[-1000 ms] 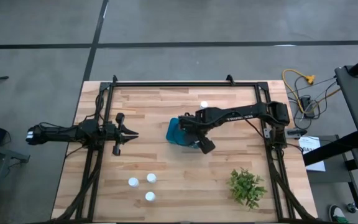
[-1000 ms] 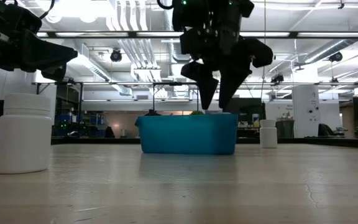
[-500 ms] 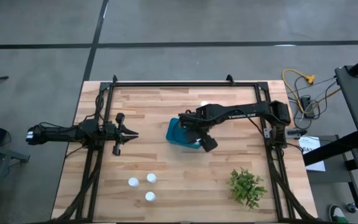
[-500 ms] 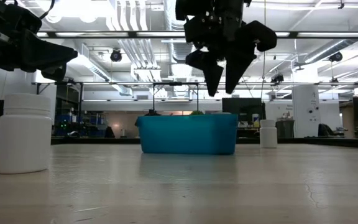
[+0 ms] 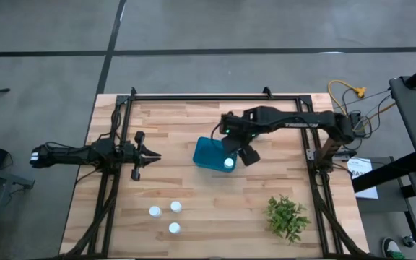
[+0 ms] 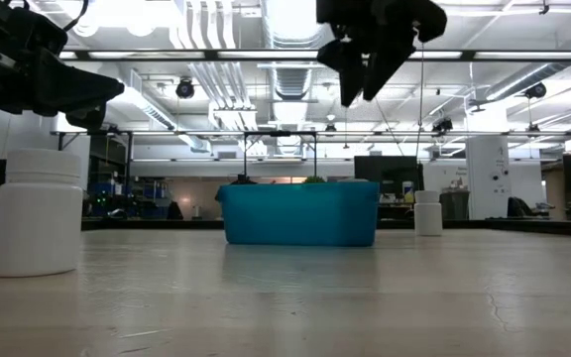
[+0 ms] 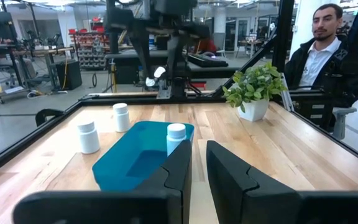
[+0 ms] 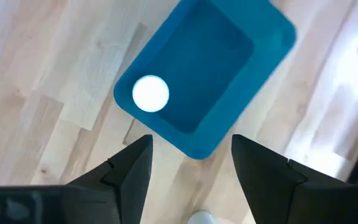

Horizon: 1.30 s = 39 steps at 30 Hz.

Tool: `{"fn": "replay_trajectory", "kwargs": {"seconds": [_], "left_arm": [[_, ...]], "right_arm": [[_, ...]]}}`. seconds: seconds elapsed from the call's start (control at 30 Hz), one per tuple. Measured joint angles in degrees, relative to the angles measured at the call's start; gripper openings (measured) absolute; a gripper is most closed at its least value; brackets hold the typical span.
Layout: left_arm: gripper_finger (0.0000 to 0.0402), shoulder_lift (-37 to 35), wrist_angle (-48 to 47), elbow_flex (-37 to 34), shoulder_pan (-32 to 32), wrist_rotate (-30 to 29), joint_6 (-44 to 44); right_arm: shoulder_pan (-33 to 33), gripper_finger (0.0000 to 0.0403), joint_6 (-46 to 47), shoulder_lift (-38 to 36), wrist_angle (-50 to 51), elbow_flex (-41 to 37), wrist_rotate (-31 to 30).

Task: Pick and place pill bottles into a basket
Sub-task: Put the white pill bottle into the blue bin

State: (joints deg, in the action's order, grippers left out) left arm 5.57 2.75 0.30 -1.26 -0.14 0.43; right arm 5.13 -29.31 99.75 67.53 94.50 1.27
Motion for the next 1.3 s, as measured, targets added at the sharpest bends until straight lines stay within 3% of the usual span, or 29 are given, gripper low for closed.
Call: {"fn": "replay_trajectory", "kwargs": {"seconds": [0.37, 0.83, 1.3], "left_arm": [[0.0033, 0.0, -0.2, 0.0, 0.0, -0.2, 0.0], [0.0033, 0.0, -0.2, 0.0, 0.0, -0.2, 0.0], [0.0033, 0.0, -0.2, 0.0, 0.0, -0.2, 0.0]], "right_arm": [[4.8, 0.021, 4.0, -4.7, 5.7, 0.0, 0.0], [15.5, 0.021, 5.2, -5.1, 9.1, -0.4, 0.0], [21.7, 0.021, 4.9, -5.1, 8.9, -8.7, 0.3]]}}
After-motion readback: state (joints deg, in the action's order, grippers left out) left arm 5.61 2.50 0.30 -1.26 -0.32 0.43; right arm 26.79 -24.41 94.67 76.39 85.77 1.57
